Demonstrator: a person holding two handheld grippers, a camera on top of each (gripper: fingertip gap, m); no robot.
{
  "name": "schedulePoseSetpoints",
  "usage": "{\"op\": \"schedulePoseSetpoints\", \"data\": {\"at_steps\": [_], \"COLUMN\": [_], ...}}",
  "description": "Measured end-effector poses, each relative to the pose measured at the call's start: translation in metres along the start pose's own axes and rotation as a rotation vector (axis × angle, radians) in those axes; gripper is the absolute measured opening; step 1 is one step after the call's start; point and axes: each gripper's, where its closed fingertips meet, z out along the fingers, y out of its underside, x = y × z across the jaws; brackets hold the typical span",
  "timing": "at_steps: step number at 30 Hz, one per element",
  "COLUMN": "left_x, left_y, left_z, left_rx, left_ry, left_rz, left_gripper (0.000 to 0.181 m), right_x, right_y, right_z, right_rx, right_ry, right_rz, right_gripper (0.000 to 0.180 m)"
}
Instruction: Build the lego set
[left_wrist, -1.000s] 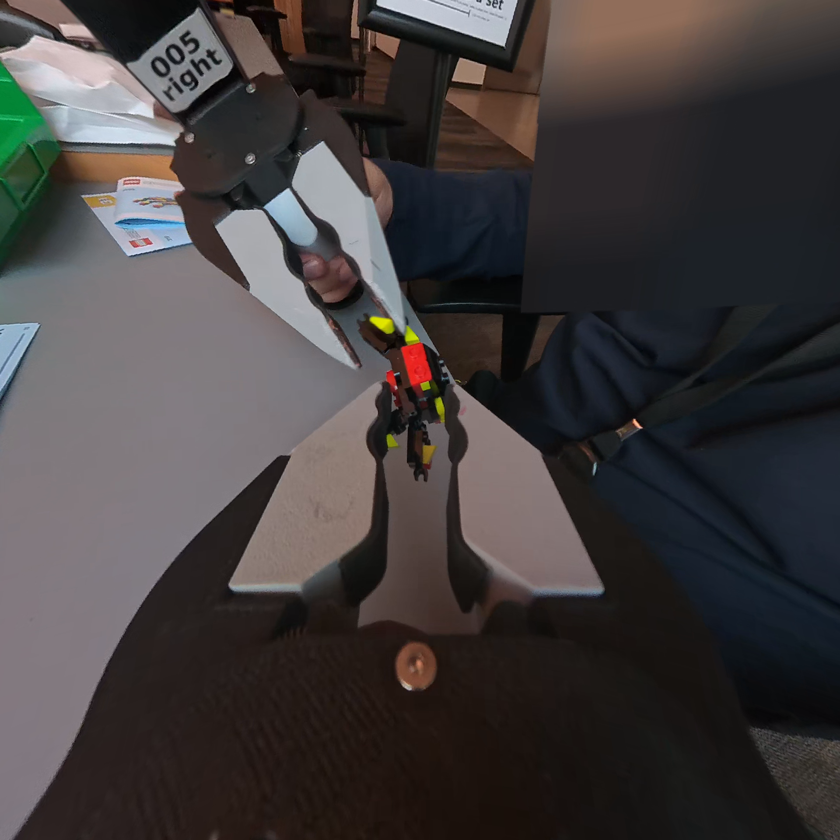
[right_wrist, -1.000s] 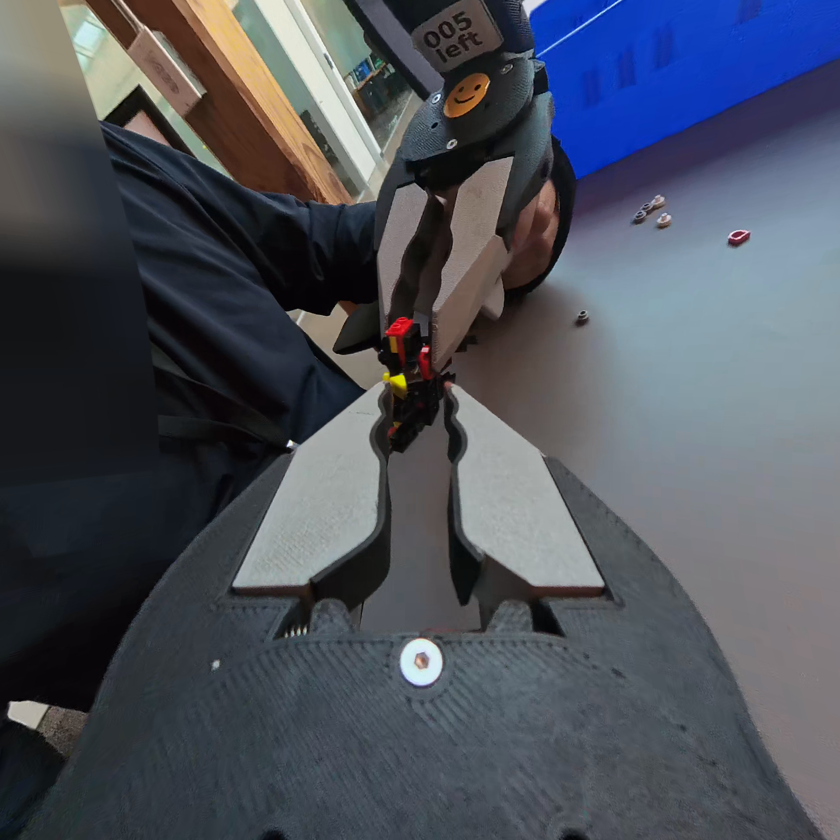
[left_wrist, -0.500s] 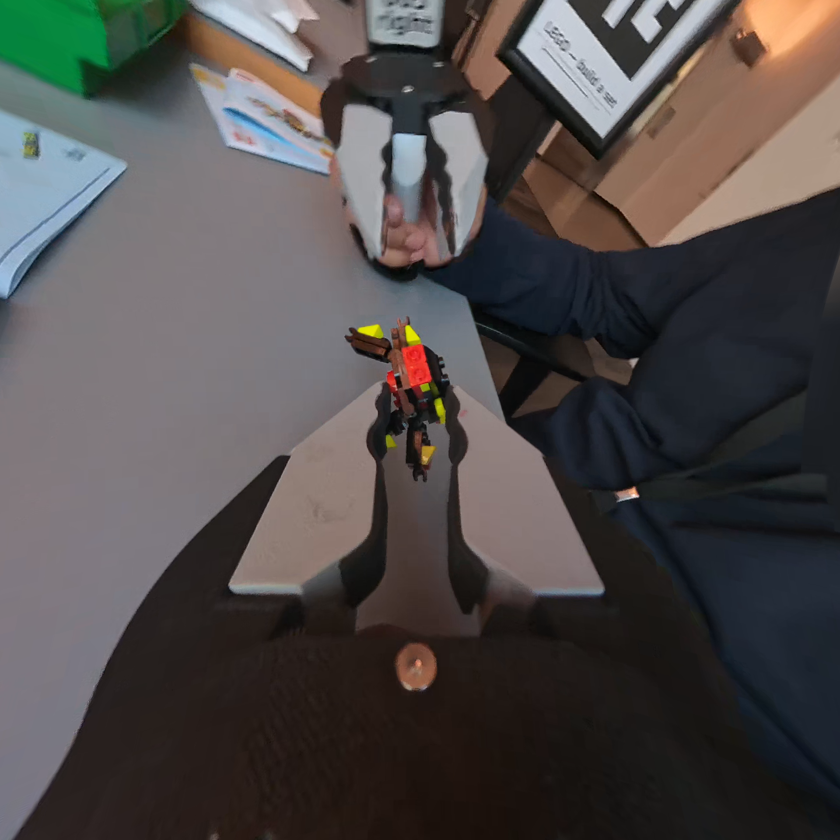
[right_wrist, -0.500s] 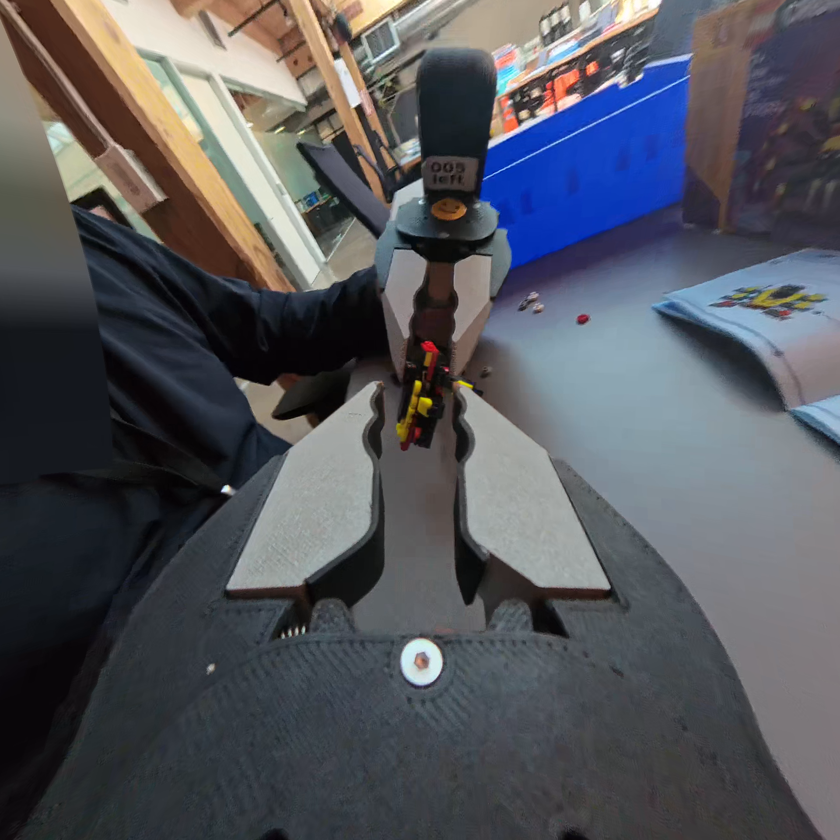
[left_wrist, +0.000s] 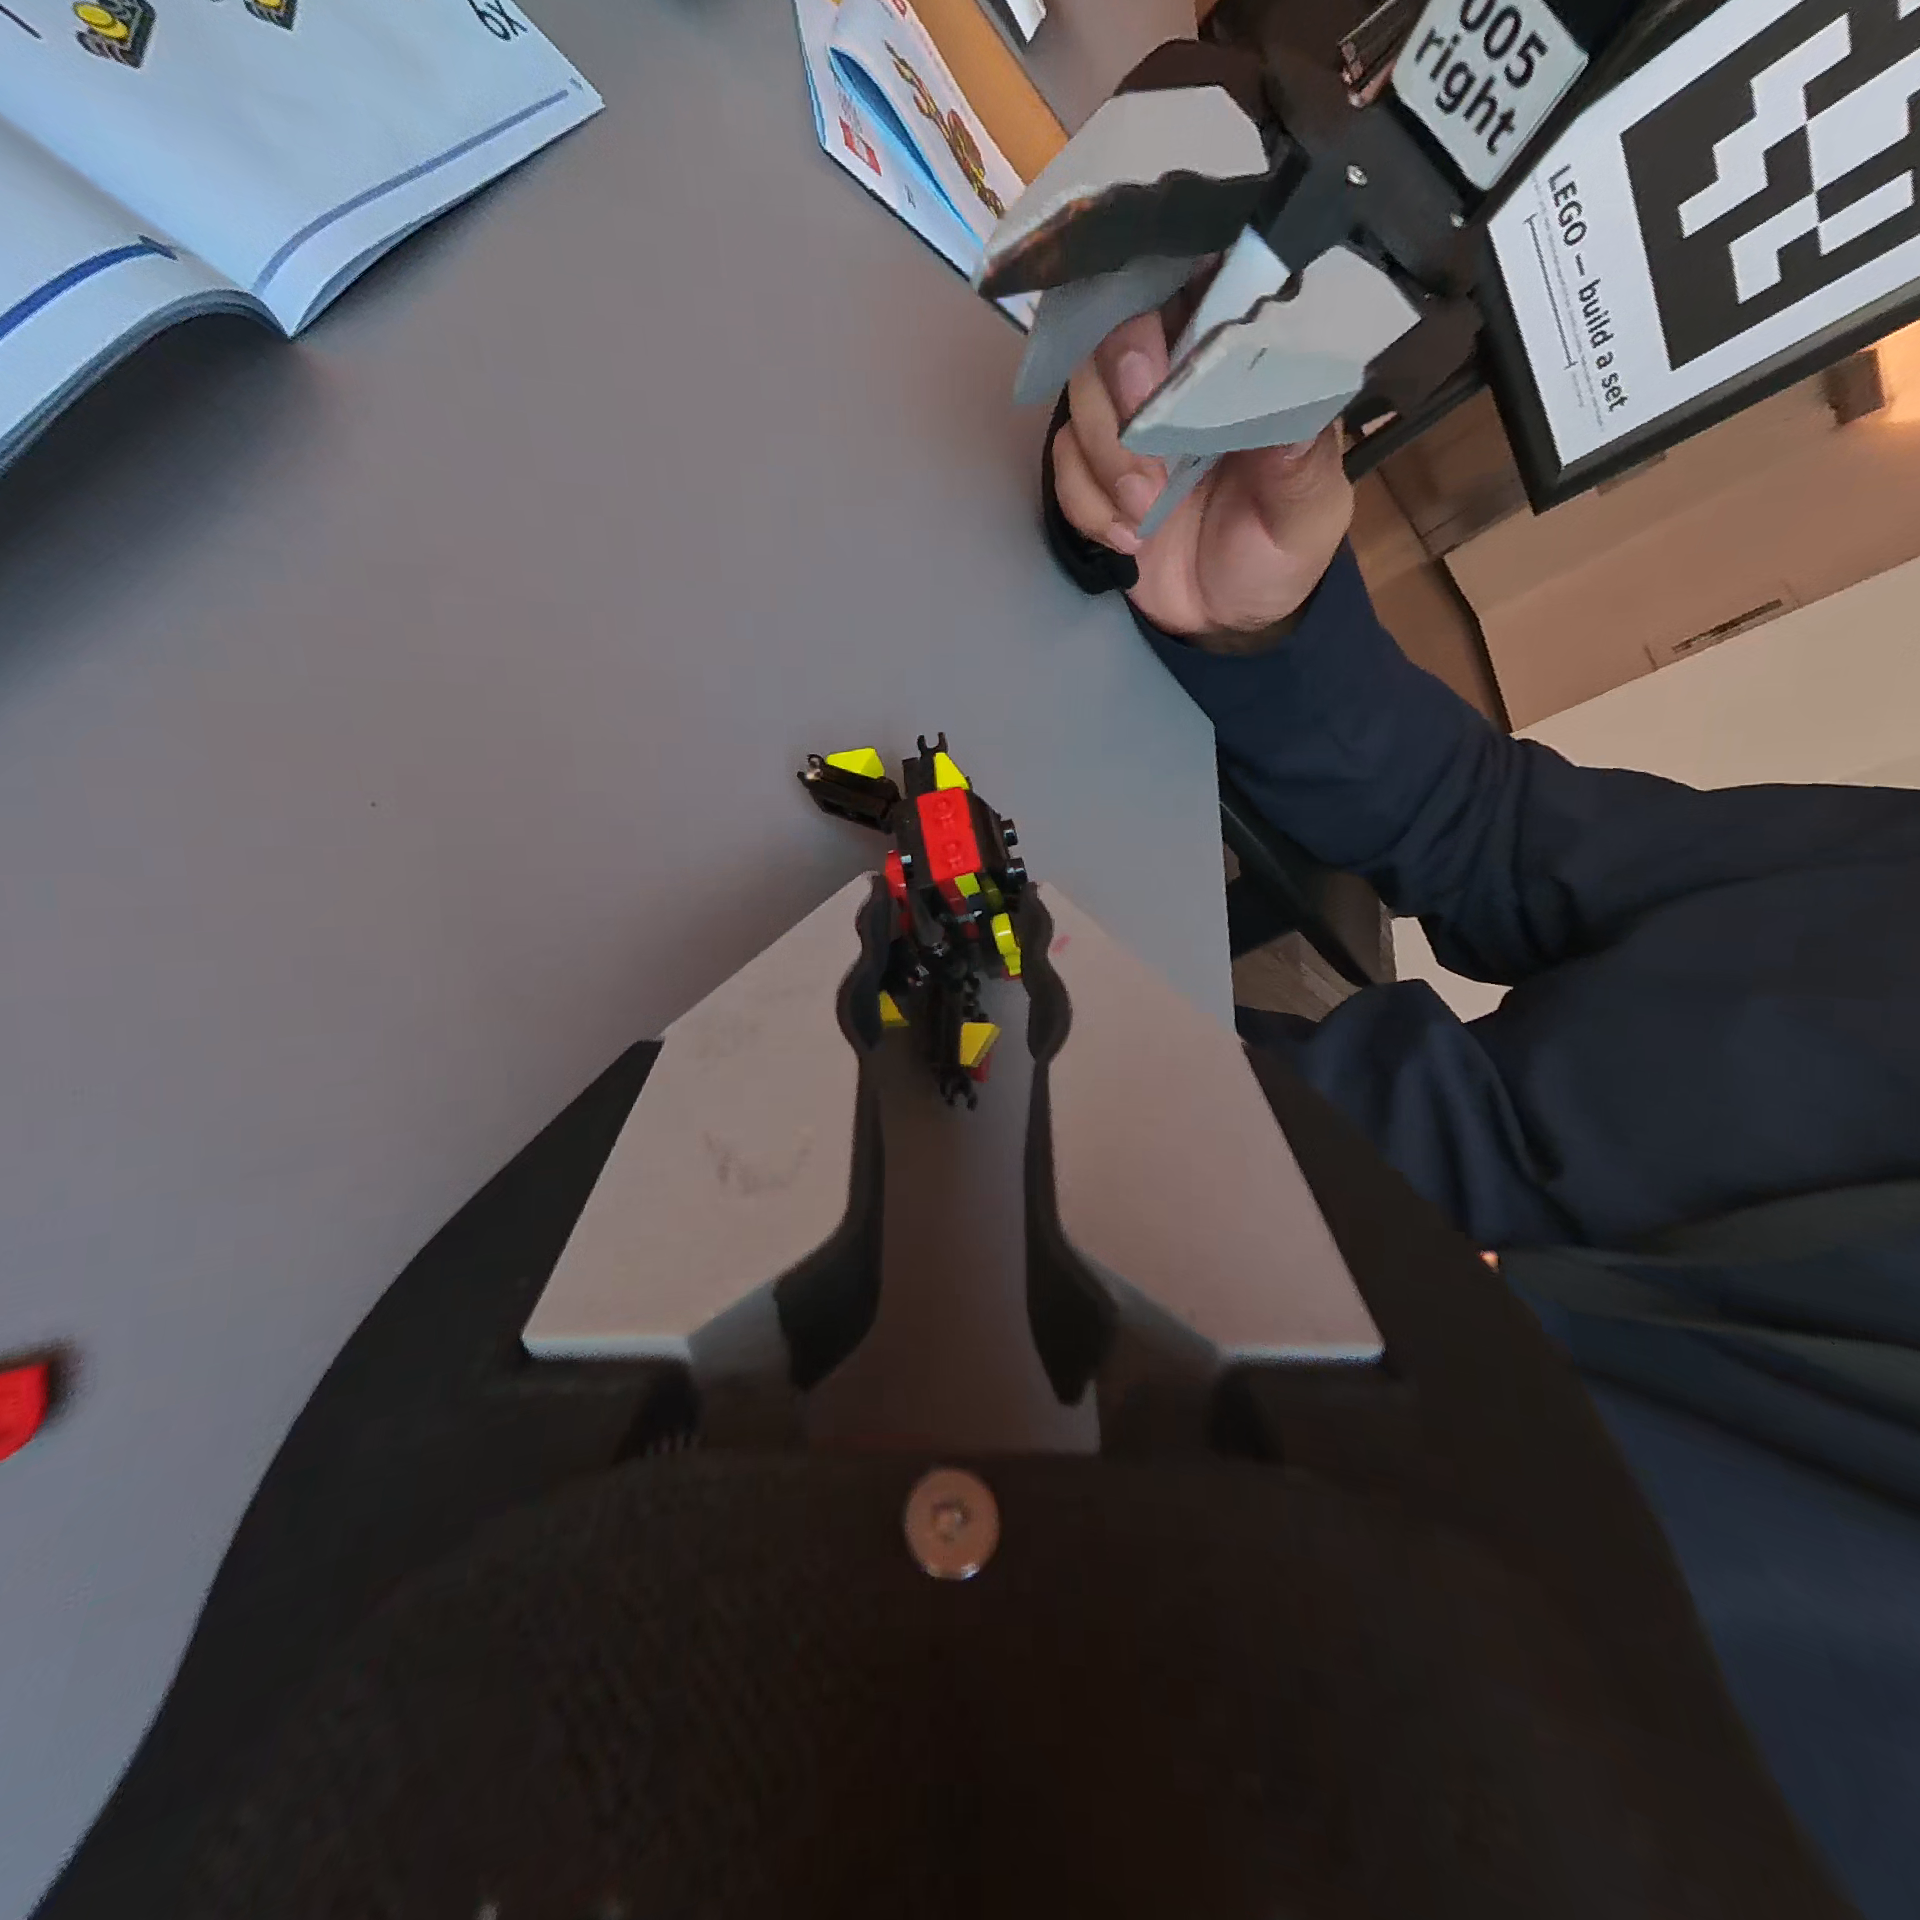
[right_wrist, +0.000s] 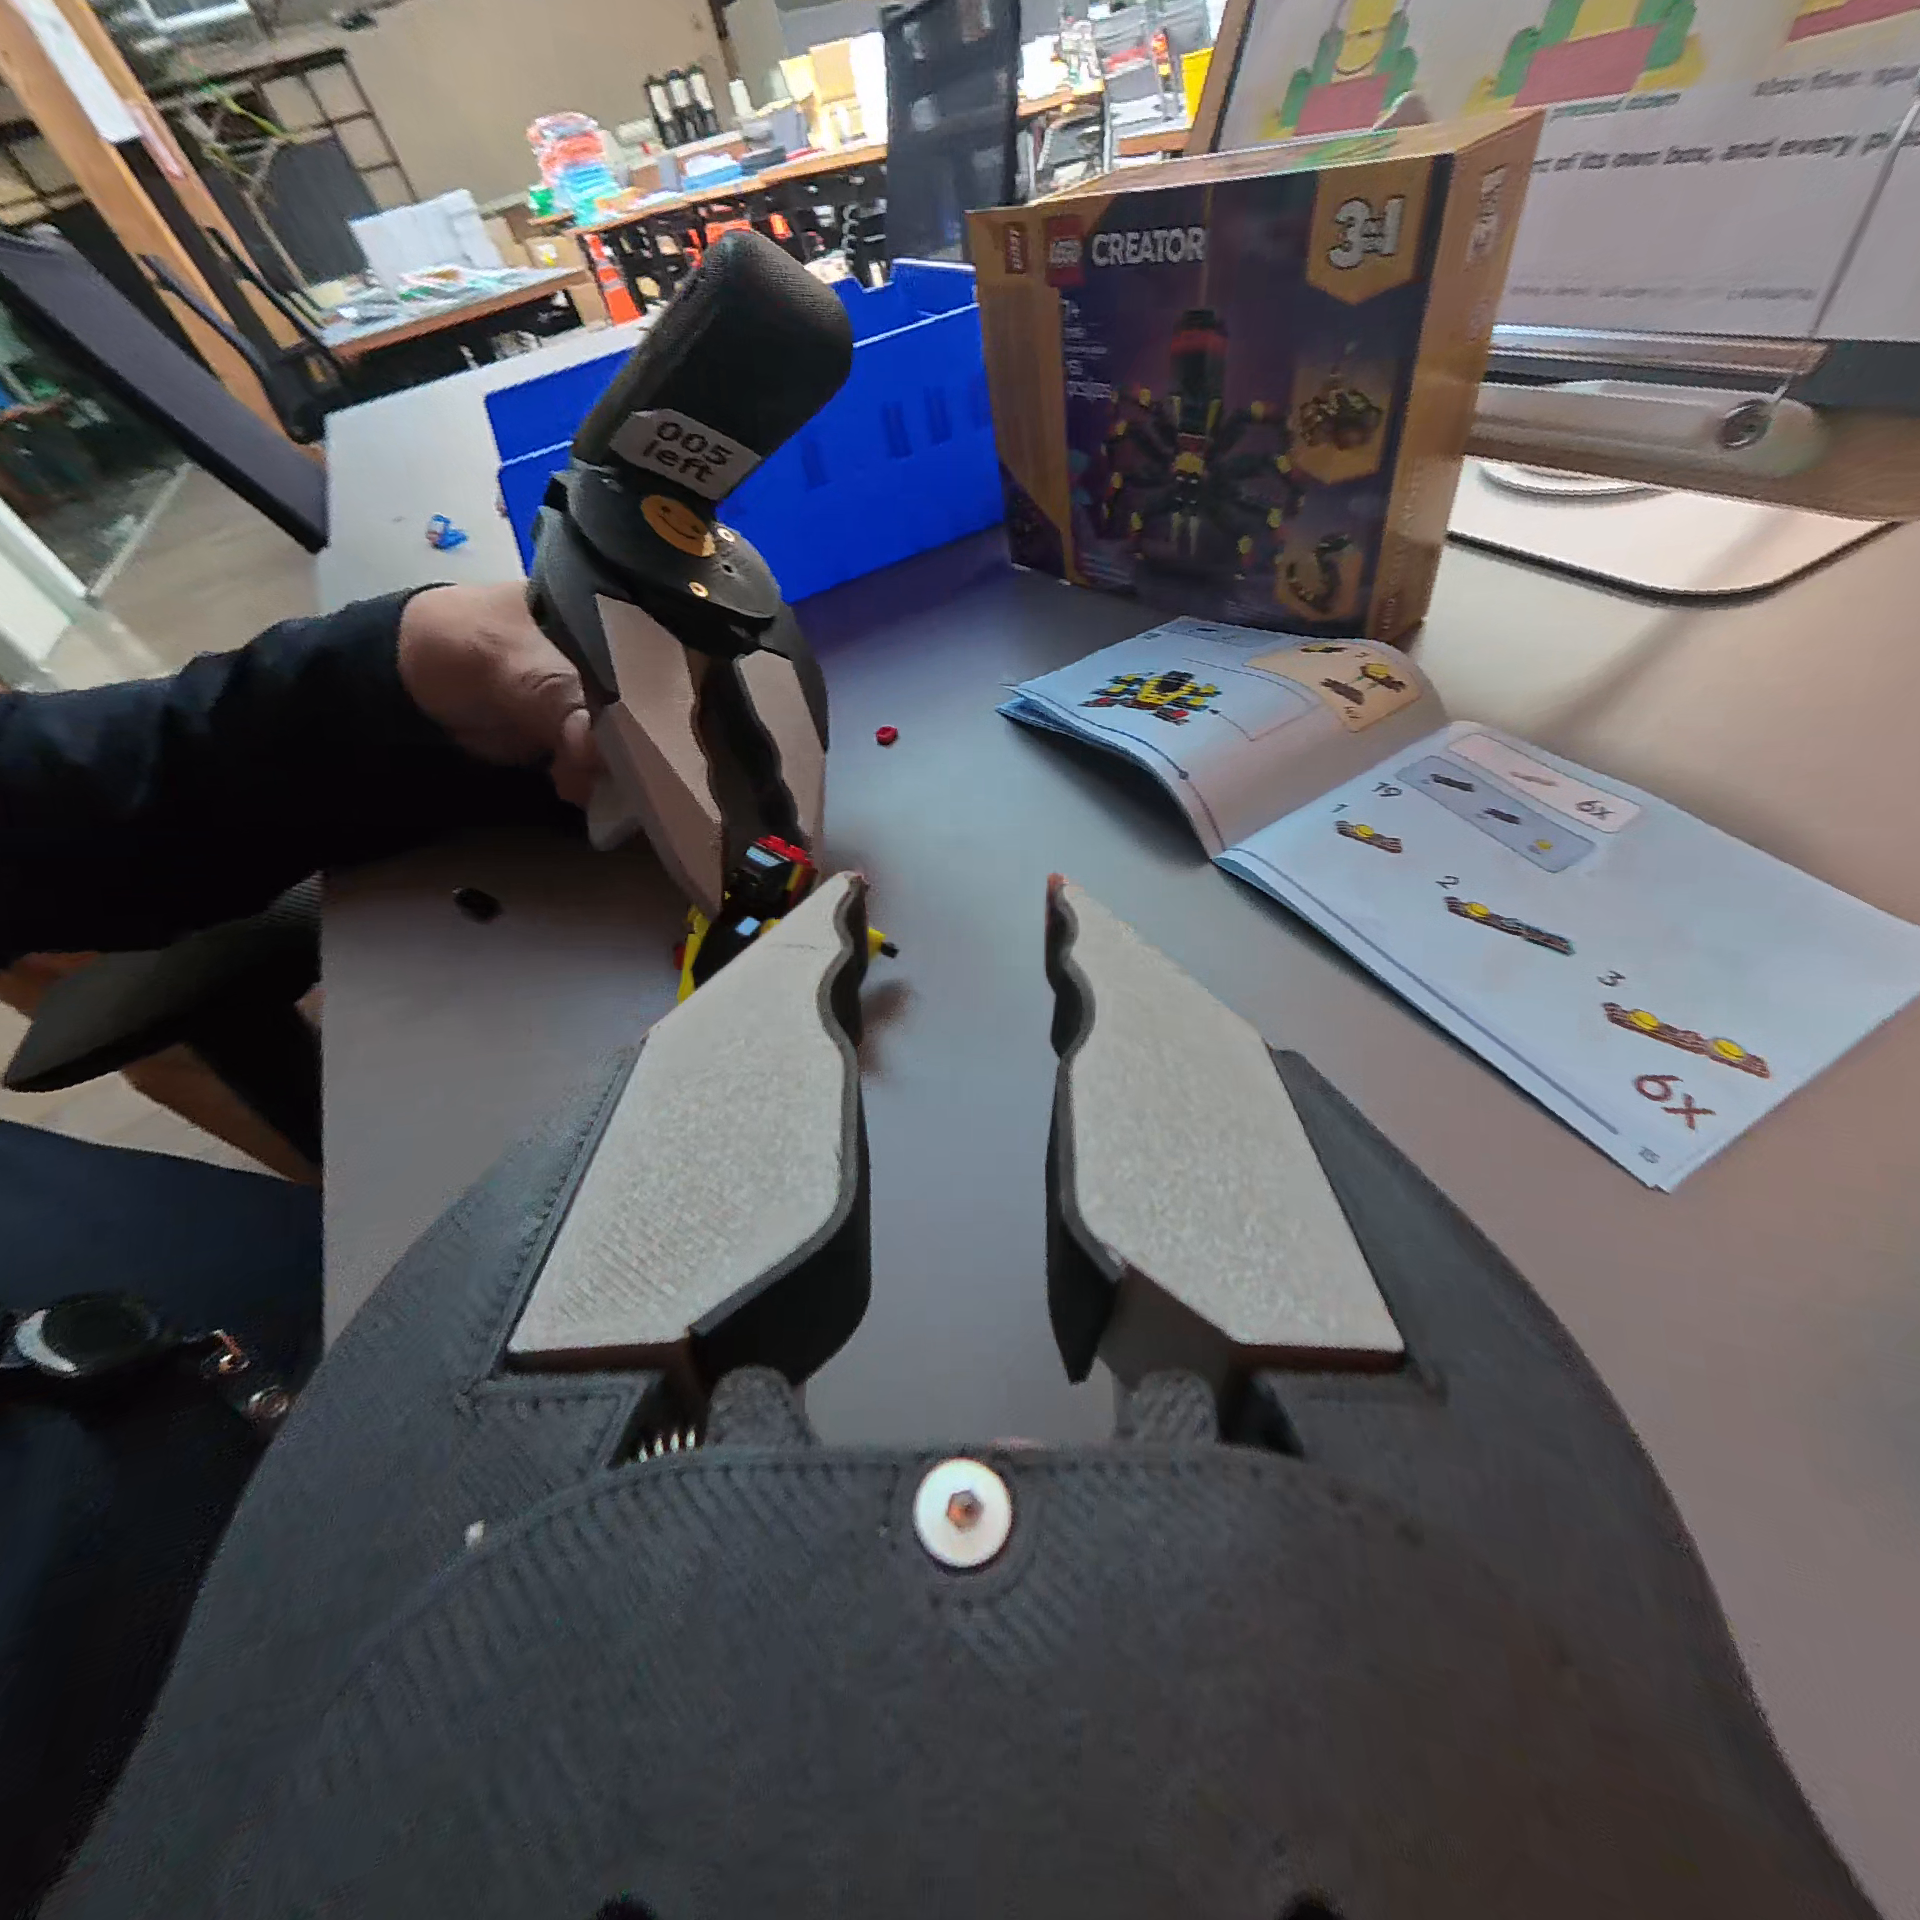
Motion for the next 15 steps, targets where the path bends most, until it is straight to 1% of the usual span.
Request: {"op": "schedulePoseSetpoints", "data": {"at_steps": [1,3,6,11,15], "left_x": [0.001,-0.002,-0.008,-0.007,-0.017], "left_y": [-0.001,-0.003,-0.007,-0.031,-0.042], "left_z": [-0.001,-0.006,-0.017,-0.042,-0.058], "left_rx": [0.011,0.035,0.066,0.234,0.306], "left_ry": [0.001,-0.026,-0.084,-0.106,-0.231], "left_rz": [0.008,0.022,0.072,0.126,0.206], "left_gripper": [0.026,0.044,0.053,0.056,0.057], "right_x": [0.003,0.009,0.019,0.033,0.038], "right_y": [0.0,0.001,0.002,0.004,0.003], "right_z": [-0.001,-0.002,-0.005,-0.008,-0.01], "right_rx": [-0.001,-0.004,-0.018,-0.039,-0.03], "right_ry": [0.025,0.074,0.154,0.26,0.286], "right_rz": [-0.006,-0.022,-0.052,-0.089,-0.078], "right_gripper": [0.032,0.032,0.033,0.038,0.042]}}
